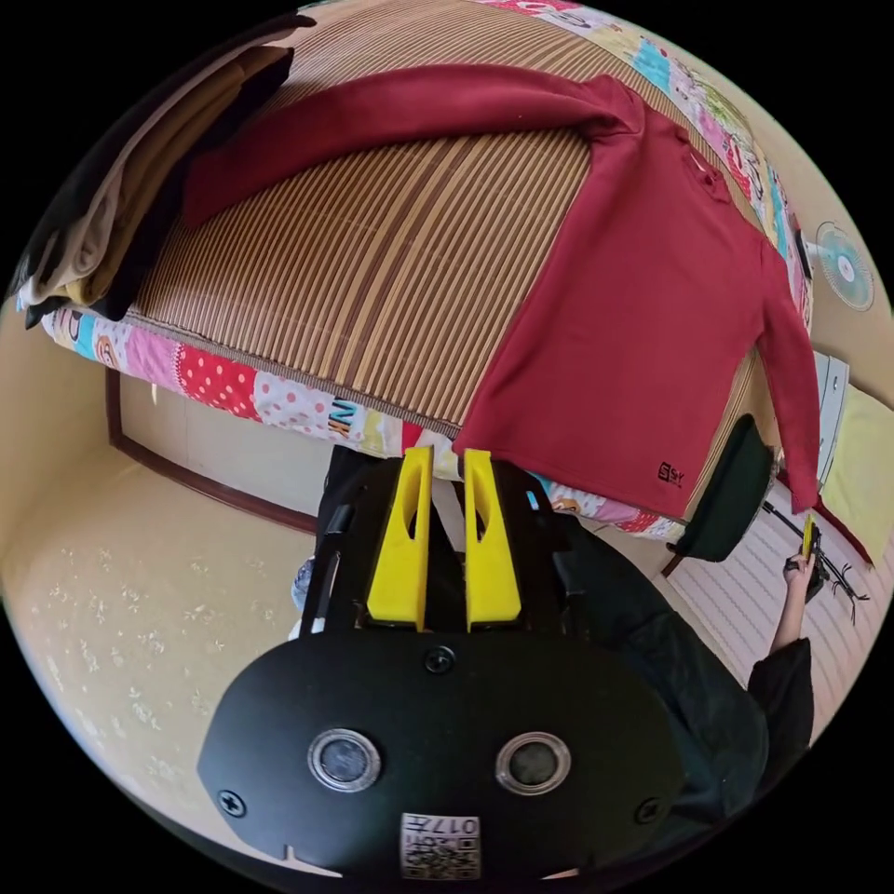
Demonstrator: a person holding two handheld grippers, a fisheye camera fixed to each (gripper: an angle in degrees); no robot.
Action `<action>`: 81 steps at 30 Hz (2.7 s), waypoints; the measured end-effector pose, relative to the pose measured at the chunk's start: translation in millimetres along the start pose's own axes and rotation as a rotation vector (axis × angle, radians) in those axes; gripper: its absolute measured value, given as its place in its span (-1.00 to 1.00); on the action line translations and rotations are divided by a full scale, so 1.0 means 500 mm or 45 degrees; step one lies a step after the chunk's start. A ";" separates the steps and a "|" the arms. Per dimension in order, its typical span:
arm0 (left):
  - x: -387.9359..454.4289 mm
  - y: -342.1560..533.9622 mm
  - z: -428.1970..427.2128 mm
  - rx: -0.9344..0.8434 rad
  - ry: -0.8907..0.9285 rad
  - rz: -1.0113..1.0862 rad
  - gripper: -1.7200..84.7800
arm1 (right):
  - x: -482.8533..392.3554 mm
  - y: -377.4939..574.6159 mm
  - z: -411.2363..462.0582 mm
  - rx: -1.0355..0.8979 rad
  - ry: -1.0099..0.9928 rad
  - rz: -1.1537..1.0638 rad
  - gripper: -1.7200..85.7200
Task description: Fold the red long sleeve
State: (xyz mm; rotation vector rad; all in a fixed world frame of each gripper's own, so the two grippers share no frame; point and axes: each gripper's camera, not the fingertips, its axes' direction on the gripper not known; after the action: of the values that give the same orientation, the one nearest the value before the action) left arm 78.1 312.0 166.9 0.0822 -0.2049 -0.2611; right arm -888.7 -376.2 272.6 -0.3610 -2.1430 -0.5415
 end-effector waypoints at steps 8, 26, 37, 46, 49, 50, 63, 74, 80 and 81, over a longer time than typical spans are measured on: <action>-0.017 0.028 0.010 -0.047 0.041 0.049 -0.81 | -0.084 0.215 0.171 -0.539 0.120 -0.261 -0.85; -0.023 0.069 0.004 -0.176 0.029 0.212 -0.82 | -0.465 0.706 0.121 -0.832 -0.203 -1.076 -0.89; -0.065 0.137 -0.052 -0.189 0.044 0.219 -0.82 | -0.317 0.694 0.164 -1.055 -0.382 -0.561 -0.78; -0.097 0.158 -0.098 -0.218 0.028 0.167 -0.82 | -0.352 0.659 0.392 -1.402 -0.379 -0.180 -0.75; -0.086 0.167 -0.123 -0.218 0.035 0.172 -0.82 | -0.354 0.670 0.432 -1.513 -0.443 -0.092 -0.86; -0.080 0.169 -0.134 -0.209 0.047 0.180 -0.82 | -0.353 0.647 0.406 -1.441 -0.515 -0.127 -0.87; -0.098 0.186 -0.127 -0.281 0.090 0.145 -0.82 | 0.073 0.494 0.180 -1.316 0.146 -0.207 -0.94; -0.218 0.139 -0.283 0.022 0.491 -0.205 -0.82 | -0.387 0.657 0.371 -1.087 0.152 -0.892 -0.95; -0.442 0.087 -0.344 0.456 1.184 -0.874 -0.81 | -0.331 0.720 0.502 -1.300 0.270 -0.655 -0.94; -0.484 0.087 -0.338 0.558 1.314 -1.038 -0.81 | -0.317 0.708 0.503 -1.307 0.245 -0.574 -0.94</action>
State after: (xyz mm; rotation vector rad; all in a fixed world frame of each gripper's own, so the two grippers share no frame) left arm -104.0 427.0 -39.3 0.7230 0.8292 -0.9404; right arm -814.3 45.8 99.3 -0.3415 -1.5993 -1.8538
